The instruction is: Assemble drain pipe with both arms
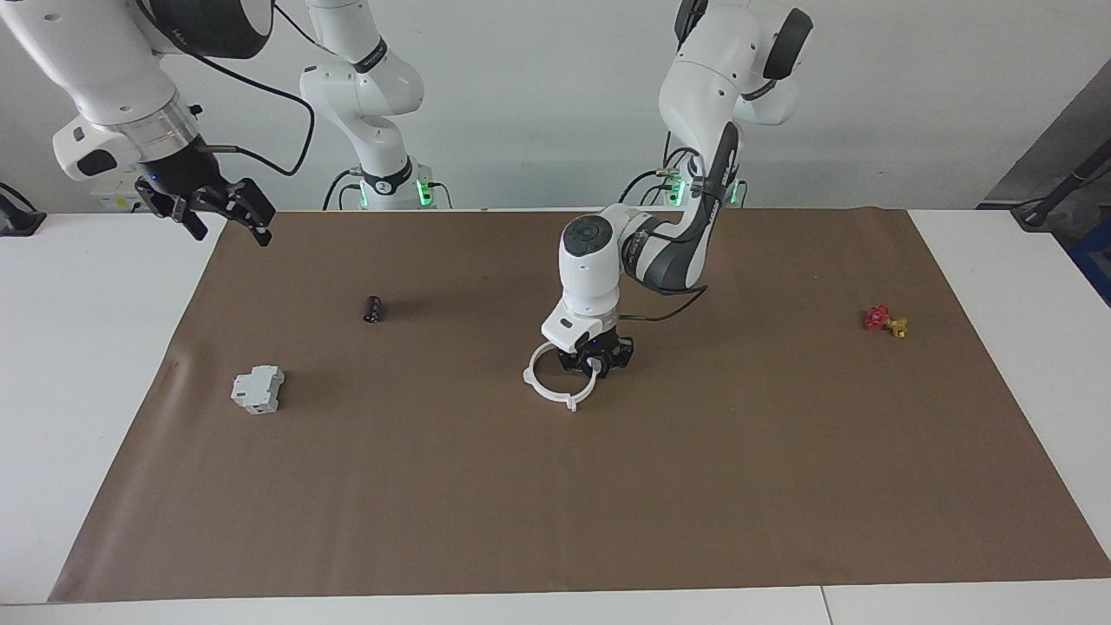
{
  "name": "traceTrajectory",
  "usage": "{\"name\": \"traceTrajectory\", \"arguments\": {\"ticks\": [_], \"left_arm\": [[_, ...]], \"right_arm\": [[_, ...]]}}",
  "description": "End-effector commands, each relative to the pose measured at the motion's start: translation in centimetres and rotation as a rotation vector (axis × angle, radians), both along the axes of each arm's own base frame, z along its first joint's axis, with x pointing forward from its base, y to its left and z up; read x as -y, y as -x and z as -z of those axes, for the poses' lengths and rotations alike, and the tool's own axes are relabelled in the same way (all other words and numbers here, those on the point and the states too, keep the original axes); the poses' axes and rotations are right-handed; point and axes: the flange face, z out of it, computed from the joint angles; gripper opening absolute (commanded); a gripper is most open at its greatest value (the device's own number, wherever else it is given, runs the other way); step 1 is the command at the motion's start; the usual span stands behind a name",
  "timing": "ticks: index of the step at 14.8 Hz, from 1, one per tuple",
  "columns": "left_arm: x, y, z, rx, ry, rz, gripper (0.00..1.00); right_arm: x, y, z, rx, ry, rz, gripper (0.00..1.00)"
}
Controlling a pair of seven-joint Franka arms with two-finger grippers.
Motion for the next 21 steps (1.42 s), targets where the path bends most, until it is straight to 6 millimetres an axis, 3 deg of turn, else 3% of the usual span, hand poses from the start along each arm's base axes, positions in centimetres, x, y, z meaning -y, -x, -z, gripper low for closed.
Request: {"name": "traceTrajectory", "arguments": {"ticks": [1, 2, 3, 6, 9, 15, 17, 18, 21], "left_arm": [[1.5, 0.5, 1.6, 0.011, -0.011, 0.01, 0.54], [1.4, 0.4, 1.5, 0.013, -0.011, 0.009, 0.82], [1.3, 0.4, 1.5, 0.015, -0.014, 0.01, 1.0], [0.5, -0.2, 0.2, 0.019, -0.021, 0.006, 1.0], [-1.0, -0.6, -4.0, 0.036, -0.031, -0.014, 1.0], [-7.5, -1.9, -14.1, 0.062, -0.049, -0.145, 1.0], [-11.1, -2.5, -17.6, 0.054, -0.04, -0.184, 1.0], [-12.8, -2.9, -18.4, 0.035, -0.048, -0.134, 1.0], [-16.8, -3.8, -18.4, -0.035, -0.094, -0.06, 1.0]], "right_arm": [[0.0, 0.6, -0.1, -0.004, -0.006, -0.026, 1.0], [0.0, 0.6, -0.1, -0.004, -0.006, -0.026, 1.0], [0.0, 0.6, -0.1, -0.004, -0.006, -0.026, 1.0], [0.0, 0.5, 0.0, -0.006, -0.006, -0.026, 1.0], [0.0, 0.5, 0.0, -0.006, -0.006, -0.026, 1.0], [0.0, 0.5, 0.0, -0.006, -0.006, -0.026, 1.0], [0.0, 0.6, -0.1, -0.004, -0.006, -0.026, 1.0], [0.0, 0.5, 0.0, -0.006, -0.006, -0.026, 1.0], [0.0, 0.5, 0.0, -0.006, -0.006, -0.026, 1.0]]}}
